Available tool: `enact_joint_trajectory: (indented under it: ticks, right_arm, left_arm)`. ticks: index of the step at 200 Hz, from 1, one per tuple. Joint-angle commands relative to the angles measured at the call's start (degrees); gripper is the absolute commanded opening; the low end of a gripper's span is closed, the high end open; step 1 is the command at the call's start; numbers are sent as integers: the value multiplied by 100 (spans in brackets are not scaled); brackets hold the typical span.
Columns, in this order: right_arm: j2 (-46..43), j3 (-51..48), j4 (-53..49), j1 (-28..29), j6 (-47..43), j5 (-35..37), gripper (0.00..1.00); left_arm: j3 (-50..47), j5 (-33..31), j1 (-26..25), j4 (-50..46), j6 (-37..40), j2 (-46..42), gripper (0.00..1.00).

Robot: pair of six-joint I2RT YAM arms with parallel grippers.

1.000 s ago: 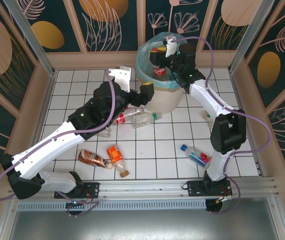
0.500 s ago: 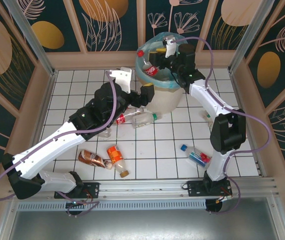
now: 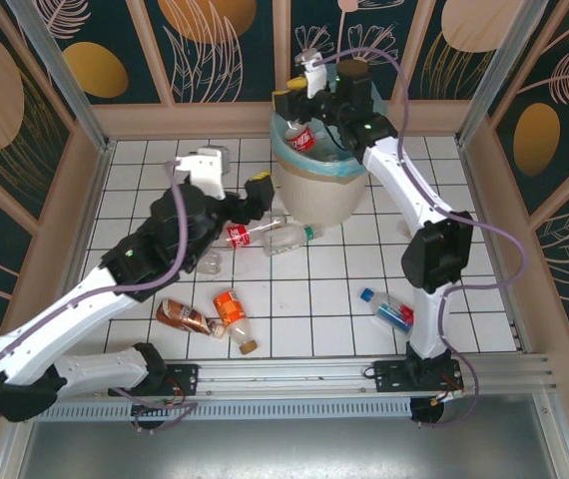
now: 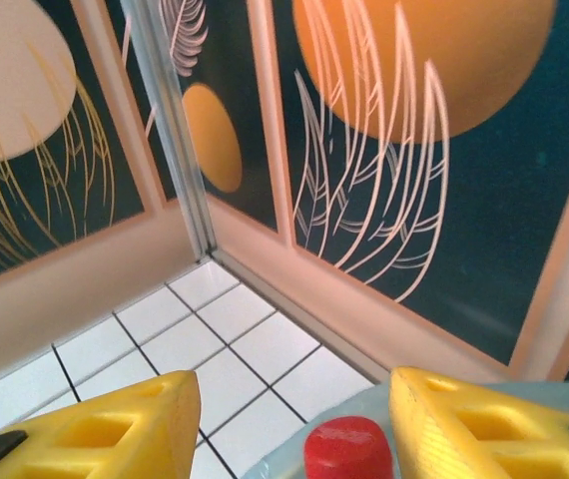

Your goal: Put the plastic bottles in the bin

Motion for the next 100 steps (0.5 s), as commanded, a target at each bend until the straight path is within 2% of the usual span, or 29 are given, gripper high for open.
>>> enact_joint_trajectory:
  ticks: [1,26,63,100]
  right_arm:
    - [554,695,-1178,129,-373,241,52]
    - [895,1179,-1529,212,-413,494,48]
    - [835,1162,-1531,248,-379,652,38]
    - [384,719,-1298,214,-417,902,38]
  left_arm:
    - [-177,-562,21,-288,-162,-396,91]
    - [-216,-718,20,-425,-178,-631,91]
    - [-119,-817,19,-451,-73,-670,91]
    - [-75,-712,17,-354,-16,-533,91]
